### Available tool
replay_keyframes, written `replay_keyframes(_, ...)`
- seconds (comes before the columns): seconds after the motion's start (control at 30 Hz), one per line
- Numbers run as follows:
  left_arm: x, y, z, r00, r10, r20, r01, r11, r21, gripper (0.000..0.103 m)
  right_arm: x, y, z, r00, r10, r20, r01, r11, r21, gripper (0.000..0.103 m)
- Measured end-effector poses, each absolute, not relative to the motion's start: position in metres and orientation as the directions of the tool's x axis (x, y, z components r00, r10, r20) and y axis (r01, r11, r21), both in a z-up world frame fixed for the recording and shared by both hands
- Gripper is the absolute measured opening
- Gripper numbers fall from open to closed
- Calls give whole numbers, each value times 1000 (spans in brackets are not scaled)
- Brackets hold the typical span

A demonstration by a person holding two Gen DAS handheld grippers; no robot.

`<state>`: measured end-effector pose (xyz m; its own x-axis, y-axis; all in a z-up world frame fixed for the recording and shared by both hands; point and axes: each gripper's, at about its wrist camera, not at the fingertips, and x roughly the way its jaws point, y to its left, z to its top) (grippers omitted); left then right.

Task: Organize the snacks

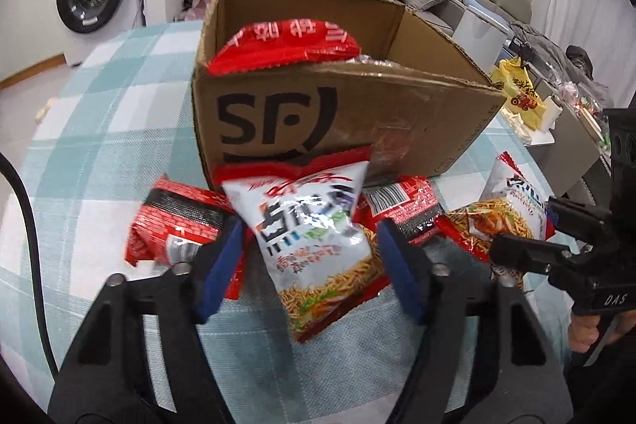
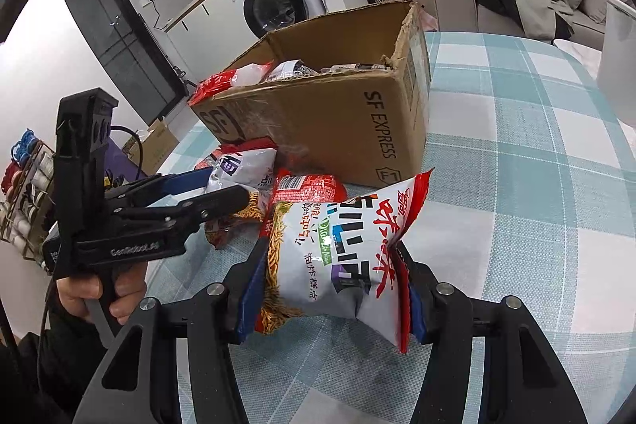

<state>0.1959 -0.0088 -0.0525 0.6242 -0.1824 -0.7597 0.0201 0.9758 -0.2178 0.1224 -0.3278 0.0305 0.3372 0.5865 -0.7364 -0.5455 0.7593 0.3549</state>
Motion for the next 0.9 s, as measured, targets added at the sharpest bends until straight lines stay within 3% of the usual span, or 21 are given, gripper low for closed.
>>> replay_keyframes(0.03,197,-8,-55,615,-205,-761,30,971,-238,48,122,-328,30,337,586,-737,-546,759,354,58)
replay_keyframes(0.17,194,-7,-58,624,-214,-751,51,971,-235,42,122,-329,32,343,589,-732,-547,759,354,58)
replay_keyframes(0.9,151,-14,-19,707,-166,-687,78,984,-158,41,115,-333,57,414,646,-641,-559,736,381,58)
